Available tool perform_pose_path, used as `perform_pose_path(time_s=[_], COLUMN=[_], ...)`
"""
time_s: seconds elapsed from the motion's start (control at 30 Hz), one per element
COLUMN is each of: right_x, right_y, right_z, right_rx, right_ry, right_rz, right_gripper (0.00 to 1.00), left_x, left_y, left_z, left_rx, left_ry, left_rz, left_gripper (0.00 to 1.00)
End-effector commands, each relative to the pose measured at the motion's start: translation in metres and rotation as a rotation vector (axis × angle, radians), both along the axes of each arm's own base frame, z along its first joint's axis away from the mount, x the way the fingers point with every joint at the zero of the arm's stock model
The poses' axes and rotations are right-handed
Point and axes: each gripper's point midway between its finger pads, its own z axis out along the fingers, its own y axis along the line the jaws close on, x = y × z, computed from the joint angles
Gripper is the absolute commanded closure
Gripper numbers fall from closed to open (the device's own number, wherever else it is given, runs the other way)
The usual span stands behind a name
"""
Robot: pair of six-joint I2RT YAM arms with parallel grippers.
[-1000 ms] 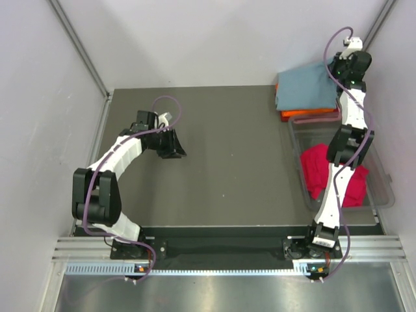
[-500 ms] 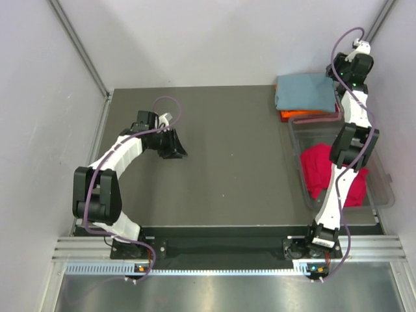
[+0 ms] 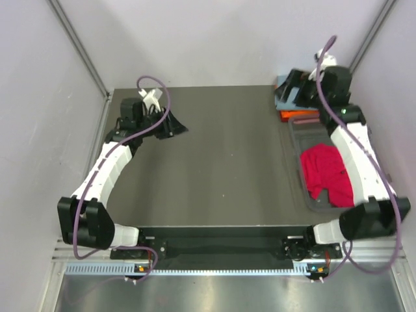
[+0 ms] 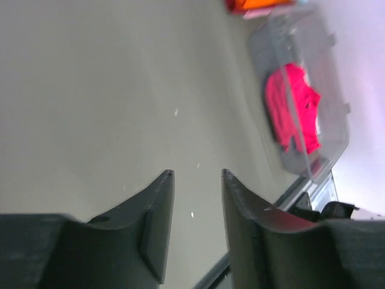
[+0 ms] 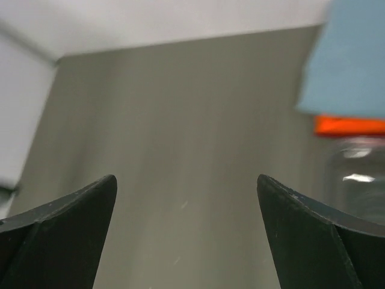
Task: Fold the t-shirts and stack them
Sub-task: Reset both grippers
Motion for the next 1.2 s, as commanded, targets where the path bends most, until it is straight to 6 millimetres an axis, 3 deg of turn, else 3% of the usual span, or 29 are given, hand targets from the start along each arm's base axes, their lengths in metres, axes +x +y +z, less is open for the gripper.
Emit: perform_pose_path(time_s=[0.0, 0.03, 0.13, 0.23, 0.3, 0.53, 1.17], right_x=[-0.079, -0.095, -0.135, -0.16, -0.171, -0.187, -0.186], right_y=[0.037, 0.044, 0.05, 0.043, 0.041, 0.031, 0.021], right_z=[-0.008, -0.026, -0.026, -0.031, -0.028, -0.033, -0.039], right_rx=[0.043, 0.053, 0.124, 0.132, 0.131, 0.088, 0.084], right_ry=[0.066, 0.101, 0.081, 0.08, 0.048, 0.039, -0.003], right_rz=[0.087, 0.116, 0.134, 0.118, 0.124, 0.102, 0.046], right_gripper=[0.0, 0.0, 0.0, 0.0, 0.0, 0.0, 0.0], left_x=[0.002, -0.004, -0.014, -0.035, -0.042, -0.066, -0.075], left_y=[0.0, 0.001, 0.003, 0.008, 0.01, 0.016, 0.02], left_z=[0.074, 0.085, 0.091, 0.098, 0.088, 0.089, 0.081], left_rx=[-0.035, -0.034, -0.033, -0.021, -0.008, -0.006, 0.008], left_ry=[-0.232, -0.263, -0.292, -0.322, -0.303, -0.323, -0.325], left_rz=[-0.007, -0.009, -0.006, -0.005, 0.001, 0.019, 0.03], left_gripper=[0.53, 0.45, 0.01, 0.01, 0.01, 0.01, 0.01])
